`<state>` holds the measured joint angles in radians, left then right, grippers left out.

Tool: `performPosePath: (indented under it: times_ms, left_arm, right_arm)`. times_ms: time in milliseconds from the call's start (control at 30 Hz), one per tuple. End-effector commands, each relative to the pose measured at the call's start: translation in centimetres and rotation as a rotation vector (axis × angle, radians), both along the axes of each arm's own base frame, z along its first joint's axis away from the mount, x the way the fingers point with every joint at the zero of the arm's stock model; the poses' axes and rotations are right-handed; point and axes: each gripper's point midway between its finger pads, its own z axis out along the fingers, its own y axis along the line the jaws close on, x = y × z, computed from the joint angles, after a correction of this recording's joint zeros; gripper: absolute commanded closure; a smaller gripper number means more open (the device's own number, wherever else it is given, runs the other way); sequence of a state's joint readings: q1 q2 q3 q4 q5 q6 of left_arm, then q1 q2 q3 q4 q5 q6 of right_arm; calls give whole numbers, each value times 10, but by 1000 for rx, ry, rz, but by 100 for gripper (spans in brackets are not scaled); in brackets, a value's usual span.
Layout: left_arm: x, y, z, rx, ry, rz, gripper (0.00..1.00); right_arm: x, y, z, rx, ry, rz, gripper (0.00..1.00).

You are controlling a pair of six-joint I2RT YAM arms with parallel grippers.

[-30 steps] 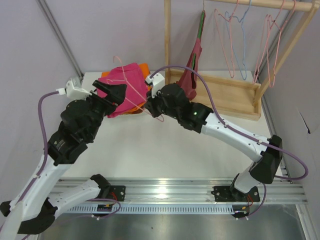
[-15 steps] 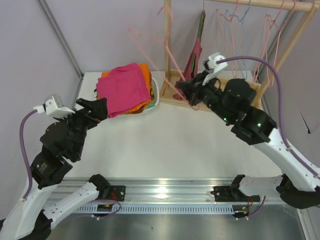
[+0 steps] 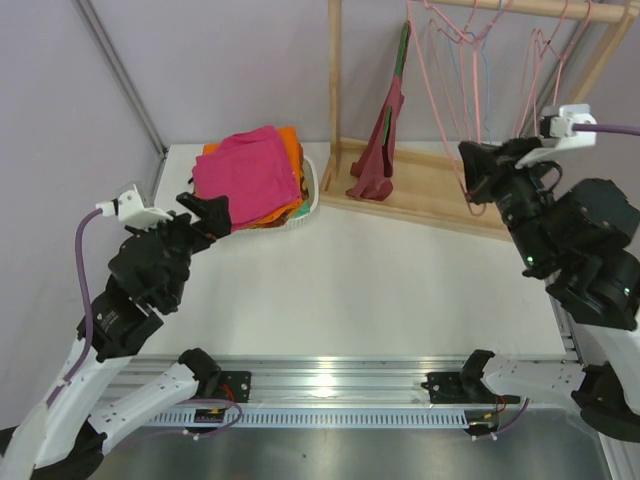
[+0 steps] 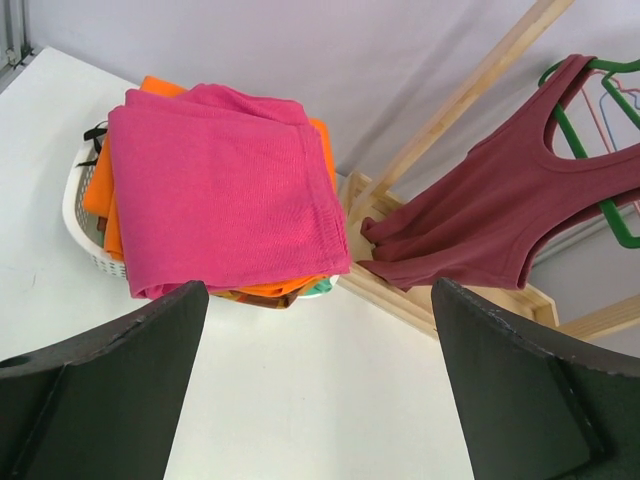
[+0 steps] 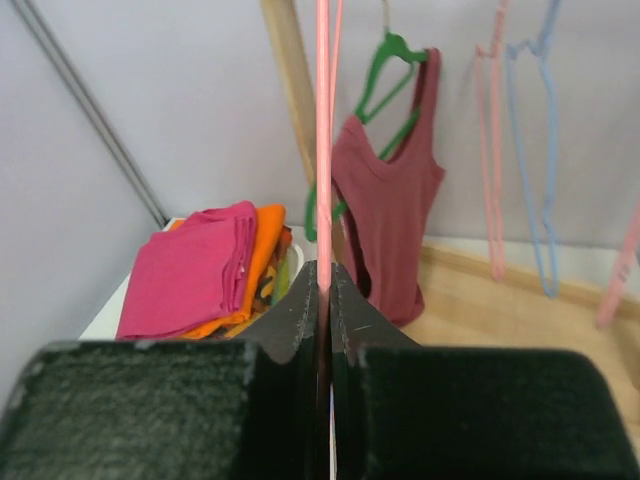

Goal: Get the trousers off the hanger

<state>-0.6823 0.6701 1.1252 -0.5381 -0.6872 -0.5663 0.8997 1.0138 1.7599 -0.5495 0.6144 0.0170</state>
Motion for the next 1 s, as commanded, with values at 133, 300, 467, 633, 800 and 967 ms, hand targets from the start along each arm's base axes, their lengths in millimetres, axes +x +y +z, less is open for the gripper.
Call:
performPosePath:
  times_ms: [133,300,467,633,800,967]
  left_arm:
    - [17,-24,11,22,-15,-61,1]
    - [23,-32,6,34,11,-77,1]
    - [25,-34,4,28,19,-85,1]
    - [24,-32,-1,30,35,-78,0]
    - [22,-25,-9,25,47,-58,0]
    - [20,-16,-18,17,66,-30,1]
  right_arm:
    - [-10,-48,-39,23,115,-170,100]
    - [2,-39,-66,-56,166,-201,100]
    - [25,-20,-86,-123,203,-223,100]
    - [59,-7,-99,-166,228,-237,100]
    - [89,-5,-95,-209,233,-293,100]
    - [123,-10,-91,-219,222,-350,100]
